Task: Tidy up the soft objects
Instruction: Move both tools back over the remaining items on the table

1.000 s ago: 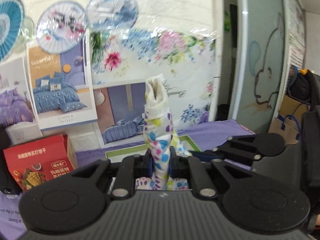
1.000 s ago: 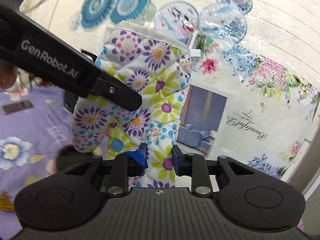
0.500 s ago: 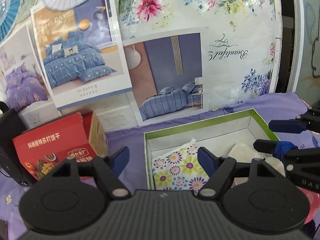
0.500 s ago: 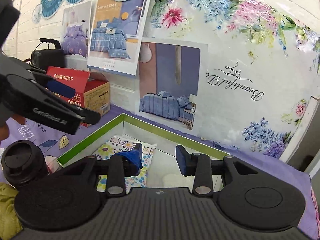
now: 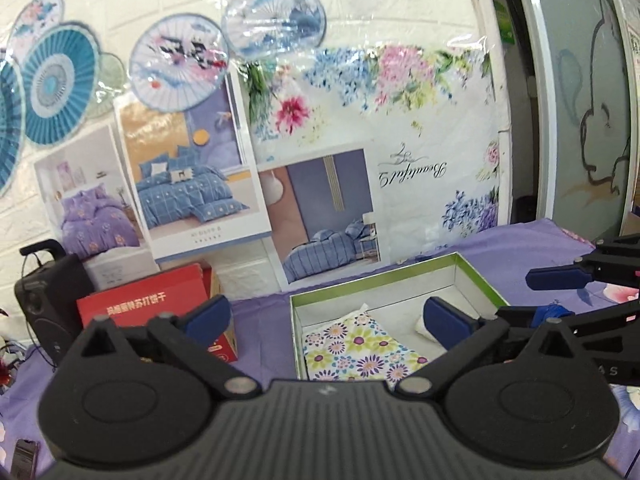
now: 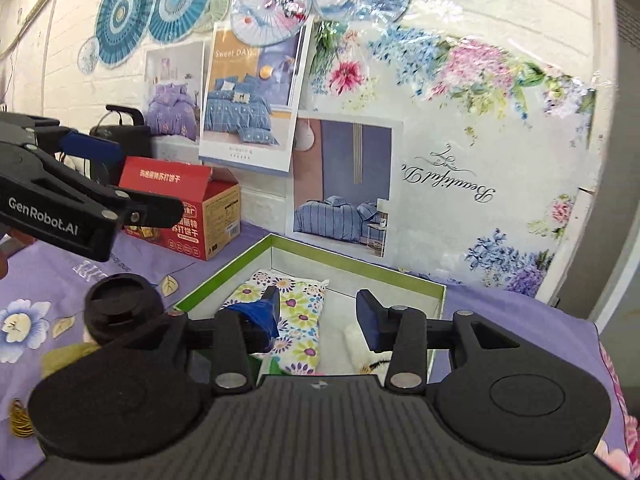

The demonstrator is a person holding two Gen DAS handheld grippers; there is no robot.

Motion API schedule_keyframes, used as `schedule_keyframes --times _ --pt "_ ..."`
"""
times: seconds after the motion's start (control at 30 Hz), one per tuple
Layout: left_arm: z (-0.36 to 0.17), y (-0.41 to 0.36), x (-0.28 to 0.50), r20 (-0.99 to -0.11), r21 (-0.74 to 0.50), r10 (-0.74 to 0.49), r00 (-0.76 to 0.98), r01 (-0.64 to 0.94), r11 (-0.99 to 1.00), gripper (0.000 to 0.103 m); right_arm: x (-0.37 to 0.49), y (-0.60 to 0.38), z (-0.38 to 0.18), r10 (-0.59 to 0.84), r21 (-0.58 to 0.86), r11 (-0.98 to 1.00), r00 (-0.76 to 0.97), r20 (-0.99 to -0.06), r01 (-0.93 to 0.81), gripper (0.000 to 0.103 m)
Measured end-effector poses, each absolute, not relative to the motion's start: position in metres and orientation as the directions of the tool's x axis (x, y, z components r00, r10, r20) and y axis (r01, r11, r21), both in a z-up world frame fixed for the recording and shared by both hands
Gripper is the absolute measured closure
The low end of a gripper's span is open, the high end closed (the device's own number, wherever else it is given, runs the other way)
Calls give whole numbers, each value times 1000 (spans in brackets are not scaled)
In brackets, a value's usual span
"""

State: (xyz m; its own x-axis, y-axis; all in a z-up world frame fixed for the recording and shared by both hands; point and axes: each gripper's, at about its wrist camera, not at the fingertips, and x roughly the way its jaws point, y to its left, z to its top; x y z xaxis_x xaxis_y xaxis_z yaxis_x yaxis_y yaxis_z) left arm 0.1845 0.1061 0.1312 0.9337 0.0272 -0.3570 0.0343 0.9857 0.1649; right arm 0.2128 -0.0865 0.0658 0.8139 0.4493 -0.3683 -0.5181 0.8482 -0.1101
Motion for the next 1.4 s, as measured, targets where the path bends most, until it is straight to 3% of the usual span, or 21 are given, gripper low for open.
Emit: schedule_keyframes --times 0.23,0.4,0.63,0.8,0.97,1.03,1.2,1.3,1.4 --pt "118 106 131 -353 176 57 934 6 984 0 155 -110 48 461 7 872 817 -346 -489 74" --pt "90 117 88 -380 94 62 923 -29 995 0 114 -127 5 443 115 894 811 -383 -434 73" --pt "40 127 48 -481 -51 -22 876 -3 999 0 63 -123 -55 430 177 900 747 -508 -398 72" --pt "13 128 22 -560 -96 -92 824 46 994 0 29 -124 -65 436 198 899 755 -490 -391 71" --pt "-3 112 8 -598 -168 -245 763 180 969 0 12 -125 -65 411 168 911 779 -474 -378 70" --pt "-8 102 2 -601 -141 -245 761 201 969 0 13 -132 -67 391 169 919 782 -486 -355 70" --pt "-16 107 -2 -580 46 -43 813 86 995 0 15 -154 -71 377 189 926 787 -489 -327 69" --pt "-22 126 15 -612 59 -3 791 50 997 0 13 -160 -69 484 208 873 740 -468 -440 68" --pt "-34 142 38 -676 24 -42 736 80 997 0 20 -157 -60 574 123 791 658 -487 -600 67"
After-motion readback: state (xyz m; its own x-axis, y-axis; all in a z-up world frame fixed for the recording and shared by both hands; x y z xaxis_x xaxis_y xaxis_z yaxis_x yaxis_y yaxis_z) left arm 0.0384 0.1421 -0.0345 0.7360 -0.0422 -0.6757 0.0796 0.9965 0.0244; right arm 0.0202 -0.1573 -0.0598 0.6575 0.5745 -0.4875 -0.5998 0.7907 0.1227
